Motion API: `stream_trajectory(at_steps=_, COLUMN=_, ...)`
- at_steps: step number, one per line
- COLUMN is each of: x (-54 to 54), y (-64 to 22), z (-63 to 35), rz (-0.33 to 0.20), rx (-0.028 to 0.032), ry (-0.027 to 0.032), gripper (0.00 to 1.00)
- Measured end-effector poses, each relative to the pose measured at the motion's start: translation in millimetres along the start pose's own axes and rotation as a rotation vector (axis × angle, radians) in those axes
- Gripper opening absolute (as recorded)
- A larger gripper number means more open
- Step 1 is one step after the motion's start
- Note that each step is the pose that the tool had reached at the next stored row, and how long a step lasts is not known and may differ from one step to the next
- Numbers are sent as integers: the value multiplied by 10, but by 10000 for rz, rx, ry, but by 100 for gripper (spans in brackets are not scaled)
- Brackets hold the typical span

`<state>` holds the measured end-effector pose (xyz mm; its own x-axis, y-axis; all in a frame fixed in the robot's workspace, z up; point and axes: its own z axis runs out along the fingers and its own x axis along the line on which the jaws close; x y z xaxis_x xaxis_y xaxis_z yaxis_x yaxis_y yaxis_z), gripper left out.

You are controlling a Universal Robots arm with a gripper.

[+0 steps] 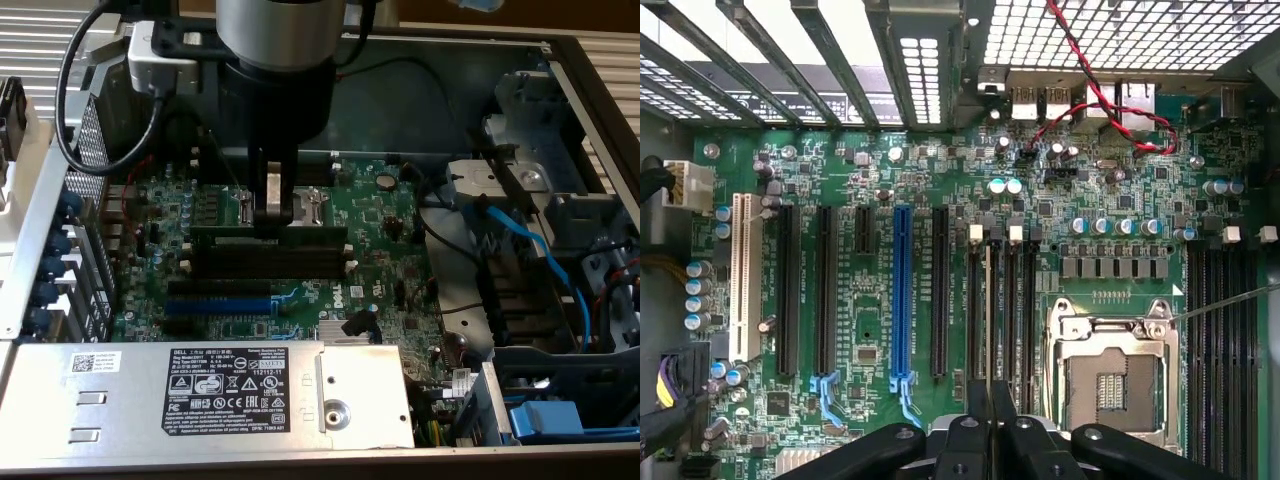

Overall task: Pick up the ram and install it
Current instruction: 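Insert the ram into the slot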

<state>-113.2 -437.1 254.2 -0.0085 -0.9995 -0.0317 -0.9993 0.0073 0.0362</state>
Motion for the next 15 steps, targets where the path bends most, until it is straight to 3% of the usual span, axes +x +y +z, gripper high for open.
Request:
stream_trajectory(at_steps=5, x=0, y=-4, z=3, rz=-44, rx=6, ry=34, gripper=12)
stream_trajectory(at_steps=9, x=0, y=-5, z=16, rz=-42, rx=51, ry=159, gripper=12)
stream_trajectory(at_steps=15, x=-2, y=-7, z=29, rz=-40, rx=55, ry=178, gripper=12)
